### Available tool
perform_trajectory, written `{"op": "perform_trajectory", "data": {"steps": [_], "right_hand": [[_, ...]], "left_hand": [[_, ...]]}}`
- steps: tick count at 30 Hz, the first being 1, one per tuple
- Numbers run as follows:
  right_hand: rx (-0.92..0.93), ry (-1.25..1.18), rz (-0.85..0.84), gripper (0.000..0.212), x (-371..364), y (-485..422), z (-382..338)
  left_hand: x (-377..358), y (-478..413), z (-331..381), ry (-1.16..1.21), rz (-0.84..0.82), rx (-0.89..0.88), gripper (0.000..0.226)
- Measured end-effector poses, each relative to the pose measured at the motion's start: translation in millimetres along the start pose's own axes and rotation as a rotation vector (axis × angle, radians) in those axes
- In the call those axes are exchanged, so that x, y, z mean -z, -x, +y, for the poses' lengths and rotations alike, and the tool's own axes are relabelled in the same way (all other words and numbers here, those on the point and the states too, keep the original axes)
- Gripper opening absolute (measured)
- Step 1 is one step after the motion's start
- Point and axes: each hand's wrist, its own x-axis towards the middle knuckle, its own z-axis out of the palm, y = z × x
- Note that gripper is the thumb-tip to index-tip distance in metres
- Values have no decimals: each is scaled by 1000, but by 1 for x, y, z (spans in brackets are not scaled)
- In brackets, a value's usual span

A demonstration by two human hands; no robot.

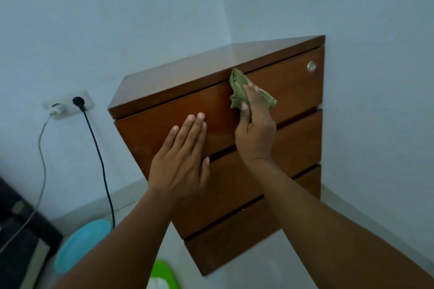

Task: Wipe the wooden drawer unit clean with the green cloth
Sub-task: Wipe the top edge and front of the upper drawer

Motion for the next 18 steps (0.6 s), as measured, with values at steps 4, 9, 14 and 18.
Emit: {"op": "perform_trajectory", "data": {"steps": [4,9,14,18], "right_hand": [[156,40,-222,47,-18,12,-10],[117,57,-179,55,-28,-2,0],[38,97,-89,57,-26,-26,24],[-64,112,-4,56,-15,-50,54]], "left_hand": [[12,-8,-14,-19,47,-11,72],[11,-18,-20,-60,78,-41,72],[1,-25,-15,-72,122,-19,75],[-8,-39,0,-50,144,-28,76]]}}
